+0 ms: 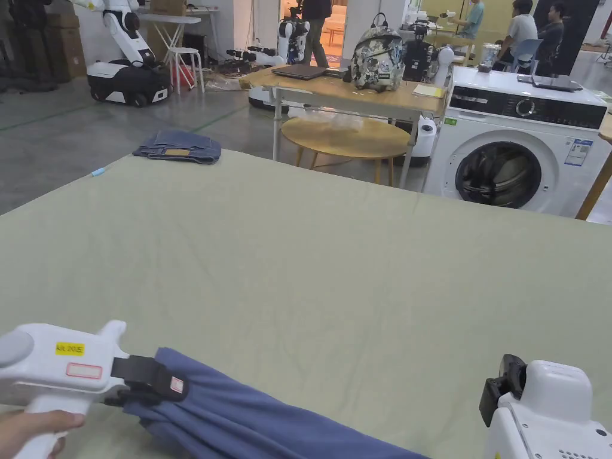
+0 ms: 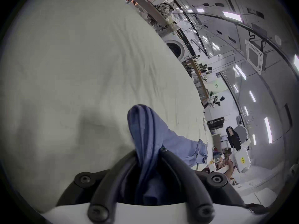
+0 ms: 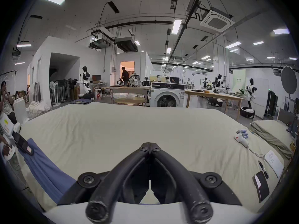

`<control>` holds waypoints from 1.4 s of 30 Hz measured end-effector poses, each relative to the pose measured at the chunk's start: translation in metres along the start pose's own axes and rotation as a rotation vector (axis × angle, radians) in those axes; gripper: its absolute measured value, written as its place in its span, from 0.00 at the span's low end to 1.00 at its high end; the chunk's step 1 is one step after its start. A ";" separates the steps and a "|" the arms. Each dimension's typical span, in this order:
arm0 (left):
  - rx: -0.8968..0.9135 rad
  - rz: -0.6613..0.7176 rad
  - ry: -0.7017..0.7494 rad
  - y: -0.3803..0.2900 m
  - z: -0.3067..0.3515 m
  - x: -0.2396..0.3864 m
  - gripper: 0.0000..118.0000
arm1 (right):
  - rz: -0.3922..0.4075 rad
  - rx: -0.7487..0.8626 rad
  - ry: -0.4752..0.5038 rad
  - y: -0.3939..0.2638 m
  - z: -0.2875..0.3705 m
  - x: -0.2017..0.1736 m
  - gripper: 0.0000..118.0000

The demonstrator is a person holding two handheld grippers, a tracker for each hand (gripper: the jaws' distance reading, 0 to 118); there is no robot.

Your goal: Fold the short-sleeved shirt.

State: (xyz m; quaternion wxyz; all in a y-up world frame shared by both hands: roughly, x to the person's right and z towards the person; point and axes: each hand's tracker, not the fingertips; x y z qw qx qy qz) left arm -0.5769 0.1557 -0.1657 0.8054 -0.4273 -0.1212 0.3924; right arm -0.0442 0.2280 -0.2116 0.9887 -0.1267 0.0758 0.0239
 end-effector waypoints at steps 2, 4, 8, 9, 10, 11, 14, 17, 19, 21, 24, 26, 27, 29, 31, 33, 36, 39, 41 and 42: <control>0.030 -0.003 0.086 0.009 0.024 -0.002 0.03 | 0.005 0.002 0.003 0.000 0.000 -0.001 0.00; 0.050 0.011 0.155 0.010 0.043 -0.002 0.03 | 0.006 0.003 0.008 0.001 -0.001 -0.002 0.00; 0.059 0.000 0.305 0.007 0.064 0.014 0.03 | 0.010 0.001 0.017 0.001 -0.002 -0.004 0.00; 0.053 -0.004 0.302 0.005 0.064 0.019 0.03 | 0.010 0.001 0.017 0.000 -0.003 -0.004 0.00; 0.050 -0.003 0.290 0.002 0.064 0.024 0.03 | 0.009 0.000 0.018 0.000 -0.003 -0.005 0.00; 0.048 -0.004 0.291 -0.001 0.062 0.031 0.03 | 0.007 -0.002 0.020 0.000 -0.003 -0.005 0.00; 0.040 -0.027 0.247 0.000 0.053 0.035 0.03 | 0.005 -0.006 0.025 -0.001 -0.004 -0.006 0.00; 0.020 -0.034 0.125 -0.020 0.040 0.078 0.03 | 0.007 -0.008 0.026 -0.001 -0.004 -0.006 0.00; -0.002 -0.029 0.048 -0.025 0.027 0.092 0.03 | 0.006 -0.009 0.027 -0.001 -0.004 -0.006 0.00; -0.042 -0.027 0.028 -0.031 0.009 0.106 0.03 | 0.005 -0.012 0.028 -0.002 -0.004 -0.006 0.00; -0.118 -0.070 0.084 -0.051 -0.030 0.135 0.03 | 0.002 -0.017 0.026 -0.003 -0.004 -0.006 0.00; -0.156 -0.068 0.097 -0.060 -0.061 0.144 0.03 | -0.001 -0.023 0.025 -0.005 -0.004 -0.005 0.00; -0.177 -0.057 0.102 -0.064 -0.074 0.146 0.03 | -0.001 -0.024 0.024 -0.005 -0.003 -0.004 0.00; -0.212 -0.054 0.114 -0.054 -0.103 0.125 0.03 | 0.002 -0.027 0.020 -0.007 -0.003 -0.003 0.00; -0.244 -0.089 0.182 -0.062 -0.129 0.129 0.03 | 0.002 -0.034 0.017 -0.009 -0.003 -0.001 0.00; -0.269 -0.116 0.255 -0.068 -0.150 0.133 0.04 | 0.006 -0.040 0.013 -0.010 -0.003 0.001 0.00; -0.283 -0.140 0.331 -0.077 -0.175 0.131 0.25 | 0.005 -0.047 0.007 -0.012 -0.003 0.005 0.00; -0.270 -0.171 0.320 -0.082 -0.178 0.135 0.38 | 0.009 -0.052 0.003 -0.012 -0.003 0.007 0.00; -0.271 -0.164 0.264 -0.080 -0.175 0.140 0.38 | 0.010 -0.053 0.004 -0.013 -0.003 0.008 0.00; -0.270 -0.171 0.260 -0.080 -0.172 0.143 0.38 | 0.010 -0.055 0.004 -0.012 -0.003 0.008 0.00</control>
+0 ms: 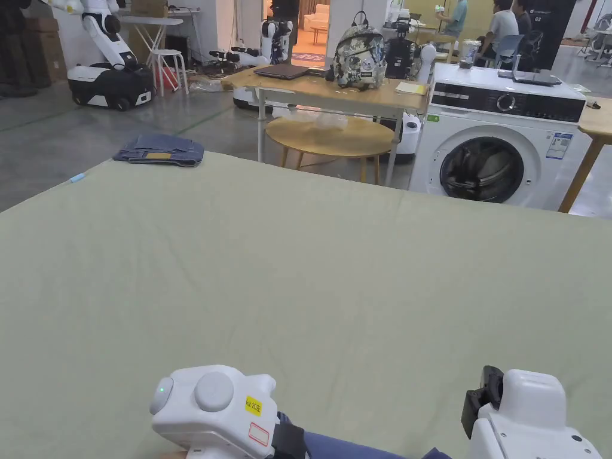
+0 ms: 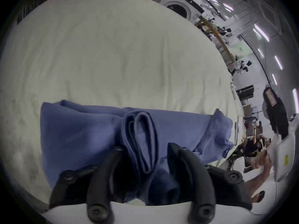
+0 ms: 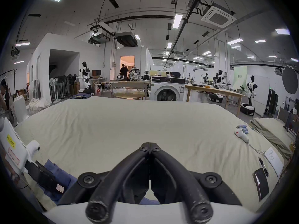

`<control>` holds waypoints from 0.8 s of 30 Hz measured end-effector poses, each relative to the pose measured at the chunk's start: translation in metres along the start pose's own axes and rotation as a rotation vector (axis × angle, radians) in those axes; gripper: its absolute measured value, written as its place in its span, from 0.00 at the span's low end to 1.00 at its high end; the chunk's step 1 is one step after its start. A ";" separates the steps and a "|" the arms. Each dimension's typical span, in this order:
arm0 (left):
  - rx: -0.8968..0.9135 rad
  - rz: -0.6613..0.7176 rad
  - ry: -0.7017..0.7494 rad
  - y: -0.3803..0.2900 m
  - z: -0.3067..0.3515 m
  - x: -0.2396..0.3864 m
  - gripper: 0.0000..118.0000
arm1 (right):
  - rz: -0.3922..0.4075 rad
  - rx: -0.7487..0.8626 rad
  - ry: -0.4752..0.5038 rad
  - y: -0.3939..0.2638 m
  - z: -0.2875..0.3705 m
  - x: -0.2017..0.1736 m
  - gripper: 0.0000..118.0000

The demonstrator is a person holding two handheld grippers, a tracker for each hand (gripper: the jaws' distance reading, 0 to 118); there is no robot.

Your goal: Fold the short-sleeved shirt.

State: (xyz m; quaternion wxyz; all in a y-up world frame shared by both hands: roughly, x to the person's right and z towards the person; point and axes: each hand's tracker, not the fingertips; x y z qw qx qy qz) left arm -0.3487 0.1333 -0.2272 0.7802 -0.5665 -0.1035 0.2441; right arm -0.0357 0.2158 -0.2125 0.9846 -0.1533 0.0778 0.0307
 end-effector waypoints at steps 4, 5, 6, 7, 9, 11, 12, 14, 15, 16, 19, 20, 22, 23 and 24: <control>0.026 -0.036 -0.045 0.002 0.025 -0.001 0.38 | -0.005 0.001 0.001 0.002 0.001 0.001 0.00; 0.033 -0.020 -0.080 0.002 0.032 -0.003 0.34 | -0.007 0.004 0.000 0.002 0.002 0.002 0.00; 0.046 -0.015 -0.107 0.006 0.037 -0.008 0.26 | -0.007 0.006 -0.001 0.002 0.002 0.002 0.00; 0.061 -0.015 -0.115 0.006 0.045 -0.010 0.17 | -0.007 0.007 -0.001 0.002 0.003 0.002 0.00; 0.095 -0.039 -0.127 0.007 0.056 -0.016 0.10 | -0.008 0.008 -0.001 0.002 0.004 0.003 0.00; 0.126 -0.037 -0.099 -0.001 0.075 -0.009 0.05 | -0.010 0.006 0.000 0.001 0.004 0.003 0.00; 0.136 -0.015 -0.101 0.000 0.075 -0.014 0.05 | -0.011 0.005 0.000 0.001 0.004 0.003 0.00; 0.151 0.013 -0.099 0.004 0.070 -0.029 0.04 | -0.017 0.001 0.001 0.000 0.004 0.004 0.00; 0.162 0.013 -0.054 0.004 0.068 -0.032 0.04 | -0.019 -0.001 0.000 -0.001 0.005 0.004 0.00; 0.149 -0.003 0.002 0.003 0.063 -0.033 0.03 | -0.019 -0.002 0.000 -0.001 0.005 0.004 0.00; 0.047 -0.031 0.042 -0.003 0.041 -0.027 0.03 | -0.014 -0.004 0.000 -0.002 0.004 0.004 0.00; 0.011 -0.032 -0.005 -0.006 0.032 -0.025 0.03 | -0.014 -0.004 0.000 -0.002 0.004 0.004 0.00; -0.033 -0.051 -0.070 -0.010 0.013 -0.018 0.03 | -0.014 -0.005 -0.001 -0.003 0.004 0.004 0.00; -0.045 -0.057 -0.106 -0.013 0.006 -0.013 0.03 | -0.016 -0.006 -0.002 -0.004 0.003 0.004 0.00; -0.048 -0.055 -0.143 -0.016 0.000 -0.010 0.03 | -0.019 -0.007 -0.001 -0.004 0.003 0.004 0.00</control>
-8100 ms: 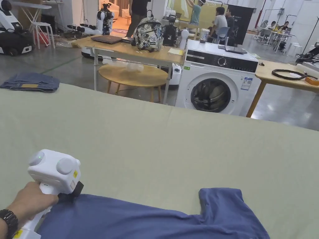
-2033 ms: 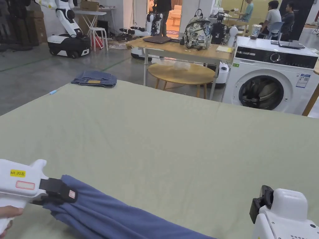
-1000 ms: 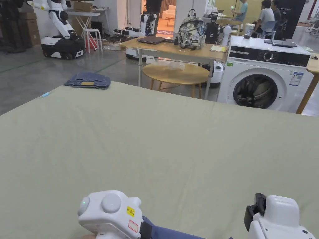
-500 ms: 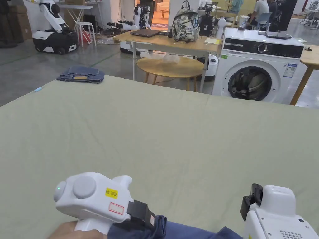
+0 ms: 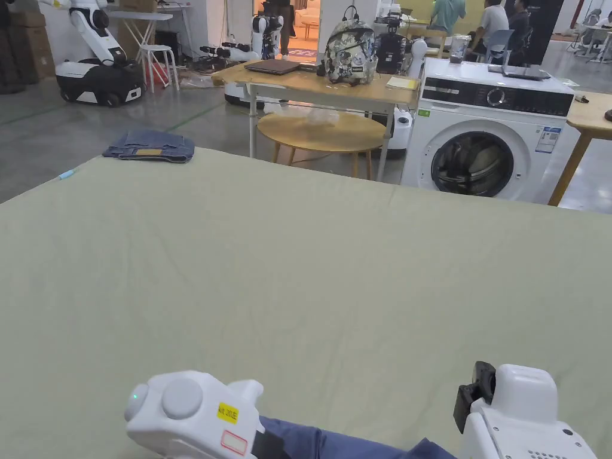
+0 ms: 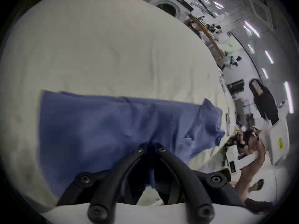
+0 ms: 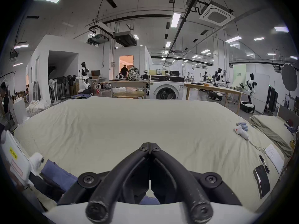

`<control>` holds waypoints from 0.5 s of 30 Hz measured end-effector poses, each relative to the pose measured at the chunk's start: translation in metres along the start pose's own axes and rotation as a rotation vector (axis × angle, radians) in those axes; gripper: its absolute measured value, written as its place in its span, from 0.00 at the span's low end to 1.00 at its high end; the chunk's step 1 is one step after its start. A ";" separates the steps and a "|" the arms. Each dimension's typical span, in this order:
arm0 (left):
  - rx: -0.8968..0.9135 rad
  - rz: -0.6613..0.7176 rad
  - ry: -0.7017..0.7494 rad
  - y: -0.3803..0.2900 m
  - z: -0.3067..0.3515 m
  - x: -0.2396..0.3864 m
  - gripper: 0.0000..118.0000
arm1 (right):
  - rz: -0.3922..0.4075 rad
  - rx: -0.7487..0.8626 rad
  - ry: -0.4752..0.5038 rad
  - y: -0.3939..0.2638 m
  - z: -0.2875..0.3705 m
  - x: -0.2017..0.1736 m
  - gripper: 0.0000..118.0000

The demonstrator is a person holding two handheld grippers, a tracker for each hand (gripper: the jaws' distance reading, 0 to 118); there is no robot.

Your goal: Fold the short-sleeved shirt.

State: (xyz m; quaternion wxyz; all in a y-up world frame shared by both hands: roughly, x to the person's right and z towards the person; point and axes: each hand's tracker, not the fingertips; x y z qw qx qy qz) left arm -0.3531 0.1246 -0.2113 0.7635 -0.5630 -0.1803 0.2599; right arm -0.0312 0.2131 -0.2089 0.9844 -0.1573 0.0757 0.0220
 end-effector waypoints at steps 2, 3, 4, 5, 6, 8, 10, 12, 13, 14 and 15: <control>0.000 0.007 -0.011 -0.004 -0.014 0.004 0.03 | -0.002 -0.002 -0.001 -0.001 0.000 0.000 0.00; 0.001 0.007 -0.004 -0.004 -0.020 0.004 0.03 | -0.002 -0.001 -0.002 -0.001 0.000 0.000 0.00; 0.009 0.010 0.009 -0.004 -0.024 0.001 0.03 | -0.001 -0.001 -0.003 -0.001 0.000 0.001 0.00; 0.019 0.040 -0.008 -0.003 -0.028 -0.005 0.03 | 0.000 0.000 -0.003 -0.002 0.000 0.001 0.00; 0.037 0.097 -0.064 -0.002 -0.030 -0.010 0.03 | 0.000 -0.001 -0.003 -0.002 0.000 0.001 0.00; 0.065 0.152 -0.156 -0.002 -0.031 -0.017 0.03 | -0.002 0.000 -0.002 -0.002 0.000 0.002 0.00; 0.056 0.132 -0.139 -0.004 -0.029 -0.013 0.03 | -0.007 -0.002 -0.001 -0.003 0.000 0.003 0.00; 0.061 0.113 -0.161 -0.006 -0.028 -0.016 0.03 | -0.012 -0.003 0.001 -0.002 0.000 0.003 0.00; 0.059 0.116 -0.171 -0.006 -0.028 -0.018 0.03 | -0.011 -0.002 0.000 -0.002 0.001 0.003 0.00; 0.059 0.119 -0.178 -0.005 -0.028 -0.020 0.03 | -0.008 -0.001 -0.001 -0.002 0.001 0.003 0.00; 0.057 0.116 -0.183 -0.005 -0.028 -0.020 0.03 | -0.007 0.000 -0.001 -0.002 0.001 0.003 0.00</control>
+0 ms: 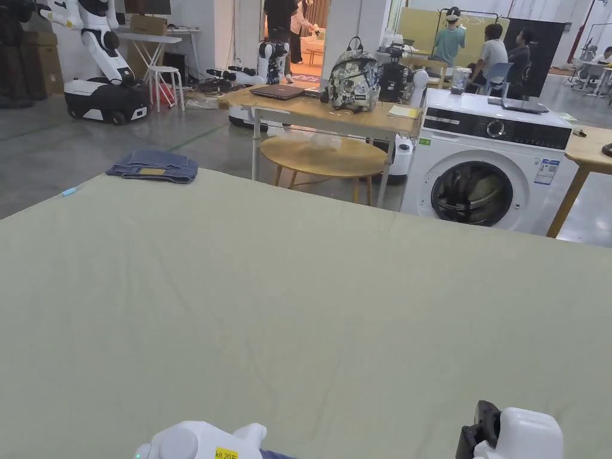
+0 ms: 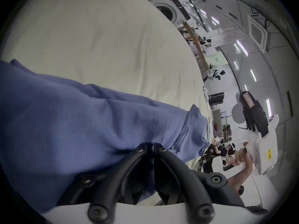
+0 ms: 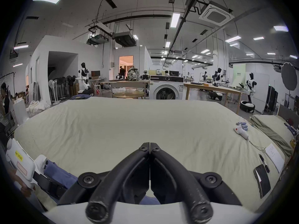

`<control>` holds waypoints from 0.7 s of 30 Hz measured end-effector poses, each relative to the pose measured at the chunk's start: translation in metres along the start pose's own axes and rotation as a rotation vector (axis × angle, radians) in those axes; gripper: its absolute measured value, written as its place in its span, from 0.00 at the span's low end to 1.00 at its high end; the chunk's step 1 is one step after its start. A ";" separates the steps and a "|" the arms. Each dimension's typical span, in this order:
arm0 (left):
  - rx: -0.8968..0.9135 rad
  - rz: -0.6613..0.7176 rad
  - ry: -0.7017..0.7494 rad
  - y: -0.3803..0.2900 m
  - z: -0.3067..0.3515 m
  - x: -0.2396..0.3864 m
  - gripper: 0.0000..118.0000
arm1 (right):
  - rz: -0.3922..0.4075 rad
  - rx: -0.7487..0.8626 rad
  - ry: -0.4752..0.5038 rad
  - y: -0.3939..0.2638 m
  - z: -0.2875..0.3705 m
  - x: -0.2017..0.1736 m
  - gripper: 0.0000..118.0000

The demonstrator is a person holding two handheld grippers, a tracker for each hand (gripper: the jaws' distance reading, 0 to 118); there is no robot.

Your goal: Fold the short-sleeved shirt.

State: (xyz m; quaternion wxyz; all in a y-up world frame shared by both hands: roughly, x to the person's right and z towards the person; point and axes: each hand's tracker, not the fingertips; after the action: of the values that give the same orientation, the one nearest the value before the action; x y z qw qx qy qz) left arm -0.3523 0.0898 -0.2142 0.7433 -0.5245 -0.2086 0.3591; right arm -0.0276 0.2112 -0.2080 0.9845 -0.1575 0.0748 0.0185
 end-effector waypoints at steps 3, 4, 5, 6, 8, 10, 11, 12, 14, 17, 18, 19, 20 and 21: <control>-0.001 -0.009 -0.001 0.007 0.009 -0.001 0.03 | 0.000 0.002 0.000 0.001 0.000 0.000 0.00; 0.000 -0.014 0.008 0.008 0.017 0.002 0.03 | 0.000 0.004 0.000 0.001 0.000 0.000 0.00; 0.014 -0.029 0.017 0.009 0.027 0.003 0.06 | 0.000 0.006 0.000 0.002 0.001 0.000 0.00; 0.034 -0.044 0.023 0.010 0.039 0.004 0.11 | 0.002 0.008 -0.001 0.002 0.001 0.000 0.00; 0.084 -0.065 0.022 0.015 0.068 0.001 0.28 | 0.006 0.012 0.001 0.003 0.001 0.000 0.00; 0.135 -0.074 0.034 0.018 0.097 -0.007 0.34 | 0.012 0.016 0.000 0.004 0.001 0.000 0.00; 0.160 -0.082 0.050 0.012 0.114 0.001 0.35 | 0.012 0.020 0.000 0.005 0.002 0.001 0.00; 0.180 -0.089 0.067 0.012 0.125 -0.004 0.36 | 0.012 0.023 0.001 0.005 0.002 0.001 0.00; 0.241 -0.088 0.123 0.011 0.147 -0.020 0.39 | 0.011 0.031 -0.001 0.005 0.002 0.001 0.00; 0.244 -0.062 0.113 0.013 0.158 -0.050 0.41 | 0.002 0.047 0.000 0.005 0.003 0.000 0.00; 0.232 -0.039 0.085 0.012 0.158 -0.060 0.41 | -0.001 0.052 0.000 0.005 0.004 0.000 0.00; 0.216 -0.013 0.054 0.016 0.155 -0.075 0.41 | -0.004 0.055 0.002 0.004 0.004 0.000 0.00; 0.214 0.014 0.030 0.014 0.152 -0.085 0.41 | -0.005 0.057 0.003 0.004 0.004 0.000 0.00; 0.204 0.019 0.007 0.012 0.148 -0.093 0.41 | -0.005 0.057 0.003 0.004 0.004 0.000 0.00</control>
State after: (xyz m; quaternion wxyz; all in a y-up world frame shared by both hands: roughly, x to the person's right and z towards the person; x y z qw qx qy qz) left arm -0.5185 0.1151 -0.1652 0.7900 -0.4494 -0.1634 0.3837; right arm -0.0277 0.2167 -0.2052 0.9885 -0.1294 0.0765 0.0138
